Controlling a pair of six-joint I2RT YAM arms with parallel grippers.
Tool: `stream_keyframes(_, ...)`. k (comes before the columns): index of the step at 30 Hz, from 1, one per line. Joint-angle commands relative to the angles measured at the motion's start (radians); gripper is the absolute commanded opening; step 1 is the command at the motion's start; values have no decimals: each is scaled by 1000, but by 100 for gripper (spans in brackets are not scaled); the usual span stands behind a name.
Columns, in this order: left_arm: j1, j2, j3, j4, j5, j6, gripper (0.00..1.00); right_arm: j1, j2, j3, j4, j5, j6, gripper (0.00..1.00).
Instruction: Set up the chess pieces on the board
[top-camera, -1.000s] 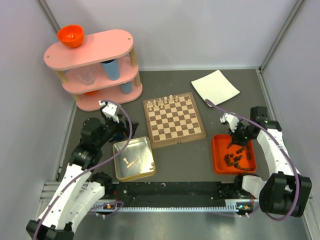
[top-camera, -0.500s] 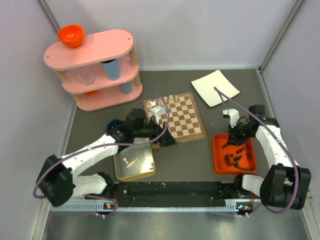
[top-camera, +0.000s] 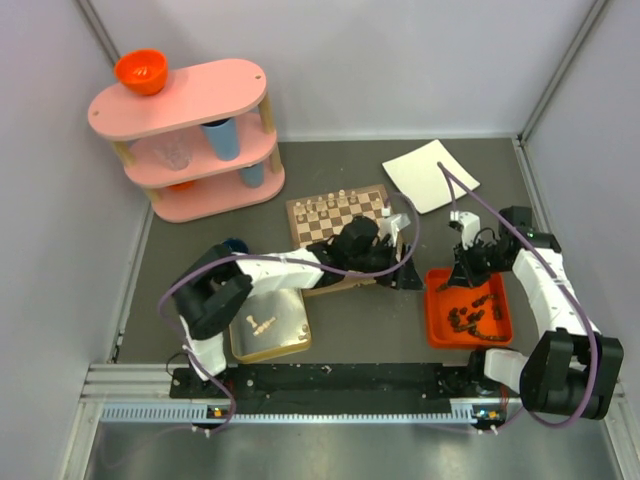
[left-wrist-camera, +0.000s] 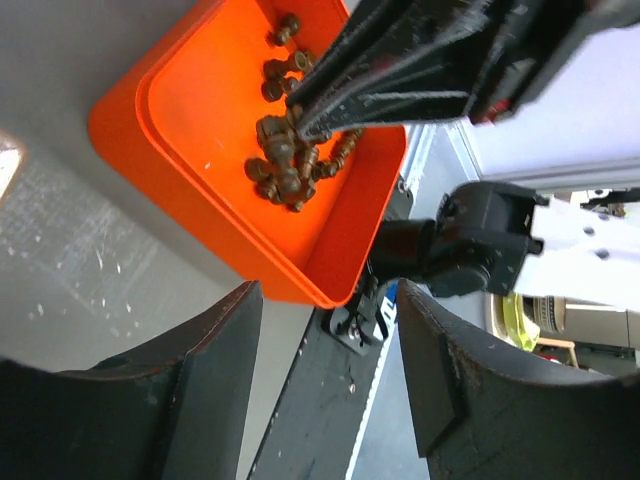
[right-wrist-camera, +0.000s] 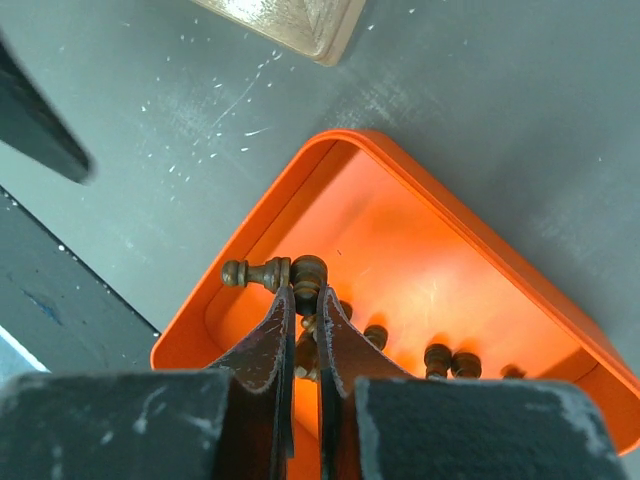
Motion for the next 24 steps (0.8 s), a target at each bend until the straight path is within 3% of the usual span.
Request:
stream_keyframes(1, -36, 75, 138, 19, -63, -41, 60, 6, -3, 53, -5, -51, 18, 0)
stream_keyframes(9, -73, 187, 255, -97, -165, -42, 51, 6, -2, 67, -10, -65, 23, 0)
stream_keyframes(16, -88, 225, 313, -188, -208, -5, 50, 6, -3, 72, -14, -74, 24, 0)
stream_keyframes(24, -98, 256, 353, -203, -208, 2, 41, 6, -2, 72, -16, -72, 24, 0)
